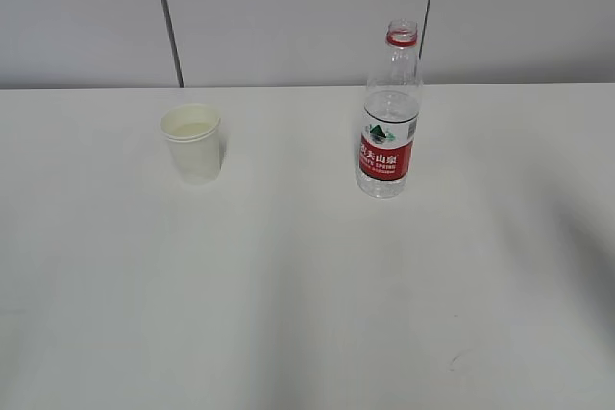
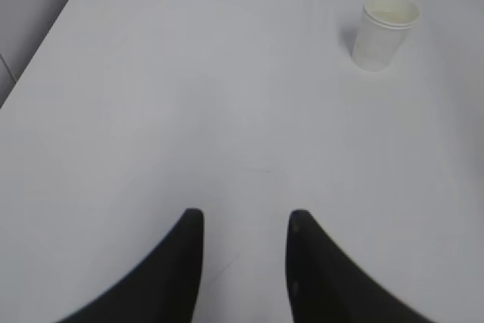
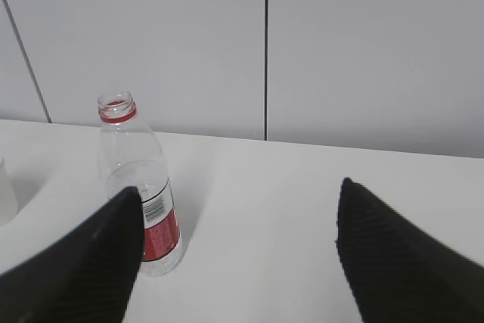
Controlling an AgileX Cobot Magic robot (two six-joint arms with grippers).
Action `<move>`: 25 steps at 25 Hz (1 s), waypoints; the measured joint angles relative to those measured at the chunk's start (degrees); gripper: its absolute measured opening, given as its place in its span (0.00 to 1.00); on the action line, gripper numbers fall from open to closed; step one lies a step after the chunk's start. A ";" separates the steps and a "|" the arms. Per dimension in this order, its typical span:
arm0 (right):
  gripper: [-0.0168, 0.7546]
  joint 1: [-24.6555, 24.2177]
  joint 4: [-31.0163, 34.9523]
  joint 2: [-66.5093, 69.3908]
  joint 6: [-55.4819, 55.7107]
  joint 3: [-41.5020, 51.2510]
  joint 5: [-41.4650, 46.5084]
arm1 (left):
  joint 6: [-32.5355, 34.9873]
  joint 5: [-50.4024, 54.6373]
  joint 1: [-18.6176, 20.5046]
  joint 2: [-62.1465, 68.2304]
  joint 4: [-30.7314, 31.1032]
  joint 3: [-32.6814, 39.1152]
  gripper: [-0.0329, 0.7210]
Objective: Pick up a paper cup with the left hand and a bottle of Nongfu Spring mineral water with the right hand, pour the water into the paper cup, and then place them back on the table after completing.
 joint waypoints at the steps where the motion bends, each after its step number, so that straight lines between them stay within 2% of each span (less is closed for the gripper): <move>1: 0.78 0.26 2.76 0.25 -2.57 0.00 0.45 | 0.00 0.00 0.00 0.00 0.00 0.00 0.36; 7: 0.78 3.54 21.04 0.68 -20.64 0.23 5.91 | 0.00 0.00 0.00 0.00 0.00 0.00 0.36; 16: 0.78 7.56 59.97 -1.02 -58.69 0.60 21.36 | 0.00 0.00 0.00 0.00 0.00 0.00 0.36; 19: 0.78 8.84 68.60 -3.52 -67.96 -0.03 27.17 | 0.00 0.00 0.00 0.00 0.00 0.00 0.36; 25: 0.78 9.10 76.73 -10.18 -74.08 -3.39 39.54 | 0.00 0.00 0.00 0.00 0.00 0.00 0.36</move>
